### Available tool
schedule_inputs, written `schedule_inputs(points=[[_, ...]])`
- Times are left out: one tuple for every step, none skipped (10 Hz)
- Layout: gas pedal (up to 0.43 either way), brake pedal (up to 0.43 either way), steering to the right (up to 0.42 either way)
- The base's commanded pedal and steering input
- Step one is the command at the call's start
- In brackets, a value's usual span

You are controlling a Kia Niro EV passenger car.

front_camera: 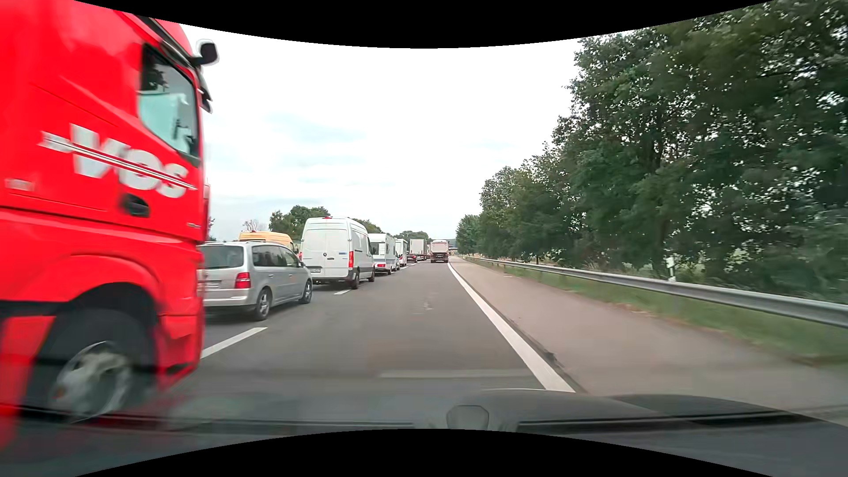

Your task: Follow the waypoints while adhering to traffic rules and regulations

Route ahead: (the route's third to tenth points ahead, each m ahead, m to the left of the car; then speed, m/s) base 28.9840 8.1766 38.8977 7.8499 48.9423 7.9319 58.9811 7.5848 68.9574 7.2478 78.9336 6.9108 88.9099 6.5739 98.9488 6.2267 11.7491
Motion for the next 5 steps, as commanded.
schedule_inputs(points=[[0.110,0.000,-0.003],[0.110,0.000,-0.003],[0.110,0.000,-0.003],[0.110,0.000,-0.003],[0.110,0.000,-0.003]])
